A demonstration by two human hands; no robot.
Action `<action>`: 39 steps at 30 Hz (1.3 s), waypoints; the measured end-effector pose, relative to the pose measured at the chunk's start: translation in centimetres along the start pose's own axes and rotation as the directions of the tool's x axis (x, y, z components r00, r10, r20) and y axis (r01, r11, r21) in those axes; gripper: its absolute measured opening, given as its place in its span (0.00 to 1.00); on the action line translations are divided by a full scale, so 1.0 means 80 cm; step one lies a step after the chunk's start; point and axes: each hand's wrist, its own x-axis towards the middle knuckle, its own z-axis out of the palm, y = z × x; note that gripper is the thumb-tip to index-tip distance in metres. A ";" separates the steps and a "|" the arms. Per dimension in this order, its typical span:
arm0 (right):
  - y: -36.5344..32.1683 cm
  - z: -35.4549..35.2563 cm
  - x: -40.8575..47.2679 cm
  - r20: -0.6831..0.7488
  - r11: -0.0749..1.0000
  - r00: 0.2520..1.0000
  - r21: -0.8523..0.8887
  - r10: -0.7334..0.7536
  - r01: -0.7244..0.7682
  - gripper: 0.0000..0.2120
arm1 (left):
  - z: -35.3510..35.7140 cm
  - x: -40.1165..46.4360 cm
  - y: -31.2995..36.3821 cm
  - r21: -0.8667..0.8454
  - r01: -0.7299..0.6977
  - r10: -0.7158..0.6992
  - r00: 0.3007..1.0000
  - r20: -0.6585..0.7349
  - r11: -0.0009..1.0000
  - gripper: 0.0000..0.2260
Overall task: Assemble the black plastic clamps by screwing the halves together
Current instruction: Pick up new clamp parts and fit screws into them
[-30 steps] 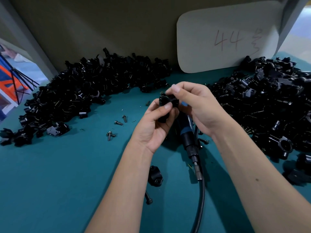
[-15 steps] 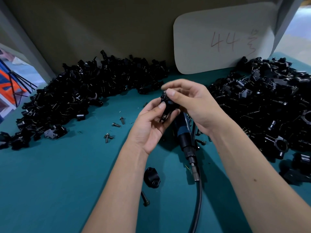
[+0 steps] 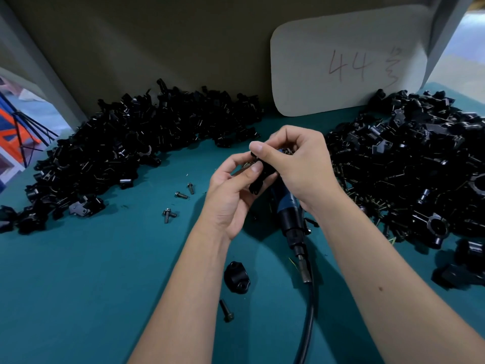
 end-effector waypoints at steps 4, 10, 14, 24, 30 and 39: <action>0.005 0.000 0.001 0.002 1.000 1.000 -0.015 -0.024 0.024 0.12 | 0.001 0.000 0.000 -0.002 0.004 -0.004 0.999 -0.036 1.000 0.11; 0.009 -0.008 0.000 0.099 0.996 0.994 0.083 -0.034 0.026 0.05 | -0.001 0.001 0.004 0.006 0.000 0.000 0.998 -0.059 1.000 0.07; 0.009 0.005 -0.003 -0.063 0.998 0.998 0.064 -0.012 0.016 0.07 | -0.001 0.003 0.003 0.048 -0.010 0.013 0.997 -0.075 0.999 0.06; 0.008 0.017 -0.007 -0.160 0.992 0.987 -0.127 -0.006 -0.014 0.12 | -0.006 0.003 0.005 0.128 -0.012 0.020 0.998 -0.060 0.992 0.06; 0.005 0.005 -0.007 -0.007 0.985 0.997 -0.157 -0.077 0.075 0.05 | -0.013 0.003 0.008 0.139 0.003 0.008 0.997 -0.073 0.990 0.07; 0.008 0.007 -0.008 -0.104 0.925 0.985 -0.370 -0.139 0.092 0.22 | -0.012 0.001 0.007 0.152 0.036 -0.024 0.997 -0.079 0.988 0.07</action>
